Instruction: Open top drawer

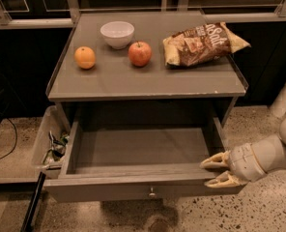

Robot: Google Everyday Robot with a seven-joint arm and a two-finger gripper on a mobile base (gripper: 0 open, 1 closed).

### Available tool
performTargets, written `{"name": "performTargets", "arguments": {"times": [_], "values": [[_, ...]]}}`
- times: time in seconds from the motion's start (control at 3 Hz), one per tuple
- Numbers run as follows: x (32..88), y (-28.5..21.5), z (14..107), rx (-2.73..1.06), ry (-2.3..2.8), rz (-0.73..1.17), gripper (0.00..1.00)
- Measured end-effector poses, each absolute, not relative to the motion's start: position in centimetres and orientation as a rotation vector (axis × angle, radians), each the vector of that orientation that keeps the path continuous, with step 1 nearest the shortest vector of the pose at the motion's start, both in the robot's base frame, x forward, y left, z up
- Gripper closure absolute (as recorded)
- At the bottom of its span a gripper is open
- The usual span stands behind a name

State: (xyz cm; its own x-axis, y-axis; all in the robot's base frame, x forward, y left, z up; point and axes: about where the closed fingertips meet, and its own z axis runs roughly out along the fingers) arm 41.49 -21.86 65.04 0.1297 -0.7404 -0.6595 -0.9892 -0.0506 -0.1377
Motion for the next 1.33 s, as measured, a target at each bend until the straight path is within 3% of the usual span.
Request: {"name": "performTargets", "arguments": {"times": [0.33, 0.67, 1.33], "values": [[41.5, -21.9, 65.1, -1.847, 1.664, 0.568, 0.1], [41.7, -21.6, 65.4, -1.856, 1.656, 0.56, 0.0], [43.7, -19.5, 71.5, -1.943, 1.543, 0.437, 0.0]]}}
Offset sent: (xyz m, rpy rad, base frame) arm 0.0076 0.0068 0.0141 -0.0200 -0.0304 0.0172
